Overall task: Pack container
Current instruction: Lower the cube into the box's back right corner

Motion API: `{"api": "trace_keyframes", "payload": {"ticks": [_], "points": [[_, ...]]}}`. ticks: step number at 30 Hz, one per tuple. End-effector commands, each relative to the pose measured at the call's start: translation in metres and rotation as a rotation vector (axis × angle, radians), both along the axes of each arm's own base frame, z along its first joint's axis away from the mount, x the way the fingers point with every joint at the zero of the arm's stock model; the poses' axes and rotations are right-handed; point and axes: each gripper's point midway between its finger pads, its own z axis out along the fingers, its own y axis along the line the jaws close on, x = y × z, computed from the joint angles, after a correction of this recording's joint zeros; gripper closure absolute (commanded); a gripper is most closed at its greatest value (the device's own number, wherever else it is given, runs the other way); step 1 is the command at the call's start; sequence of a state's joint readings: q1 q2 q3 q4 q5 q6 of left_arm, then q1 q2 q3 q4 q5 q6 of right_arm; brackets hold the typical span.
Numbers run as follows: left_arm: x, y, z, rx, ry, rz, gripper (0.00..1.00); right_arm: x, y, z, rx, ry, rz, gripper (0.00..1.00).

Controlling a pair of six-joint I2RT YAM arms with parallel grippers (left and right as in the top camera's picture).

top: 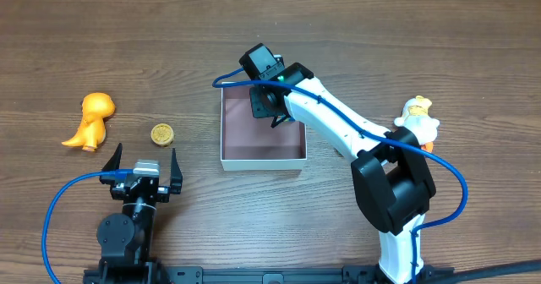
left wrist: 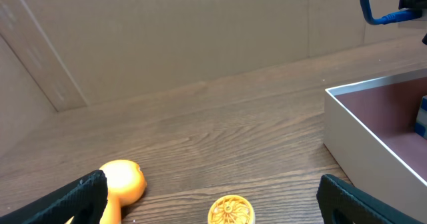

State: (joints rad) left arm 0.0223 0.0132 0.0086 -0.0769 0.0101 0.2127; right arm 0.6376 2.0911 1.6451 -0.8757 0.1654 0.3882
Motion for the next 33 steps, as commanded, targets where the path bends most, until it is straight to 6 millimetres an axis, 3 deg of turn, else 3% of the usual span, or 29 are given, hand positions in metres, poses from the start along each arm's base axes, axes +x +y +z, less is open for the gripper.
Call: {"api": "trace_keyframes", "payload": {"ticks": [1, 33], "points": [[0.0, 0.004, -0.002, -0.01, 0.002, 0.021, 0.0, 0.002, -0.003, -0.001, -0.015, -0.013, -0.007, 0.95], [0.0, 0.004, -0.002, -0.01, 0.002, 0.021, 0.0, 0.004, -0.011, 0.0, -0.058, -0.033, -0.022, 0.94]]}}
